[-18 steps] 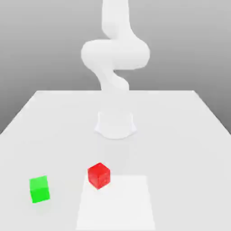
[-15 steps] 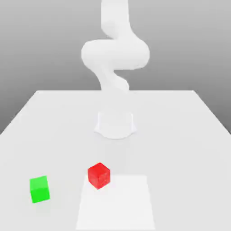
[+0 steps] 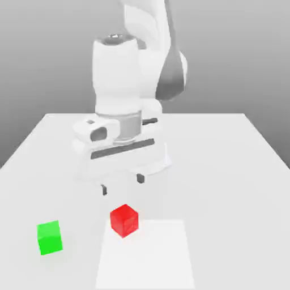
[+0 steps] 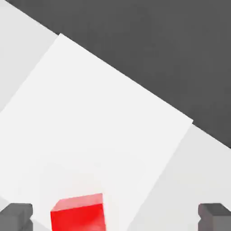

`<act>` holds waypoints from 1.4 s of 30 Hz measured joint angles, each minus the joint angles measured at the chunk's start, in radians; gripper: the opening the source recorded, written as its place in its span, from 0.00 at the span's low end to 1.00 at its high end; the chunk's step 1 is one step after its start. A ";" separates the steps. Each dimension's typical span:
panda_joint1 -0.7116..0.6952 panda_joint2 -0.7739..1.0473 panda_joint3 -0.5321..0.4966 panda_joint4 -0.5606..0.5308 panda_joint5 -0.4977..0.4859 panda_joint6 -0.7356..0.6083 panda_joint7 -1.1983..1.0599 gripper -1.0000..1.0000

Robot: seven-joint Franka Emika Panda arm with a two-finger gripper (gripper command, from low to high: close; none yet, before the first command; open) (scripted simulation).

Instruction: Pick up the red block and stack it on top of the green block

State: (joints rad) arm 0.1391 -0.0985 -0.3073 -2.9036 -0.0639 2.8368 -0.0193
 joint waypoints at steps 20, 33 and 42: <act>-0.082 0.225 0.144 0.014 0.238 0.179 -0.199 0.00; -0.214 0.040 0.045 0.093 0.015 -0.089 -0.032 0.00; -0.374 0.205 0.013 0.293 0.144 -0.124 -0.112 0.00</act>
State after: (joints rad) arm -0.2347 0.1068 -0.2939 -2.6101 0.0799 2.7133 -0.1311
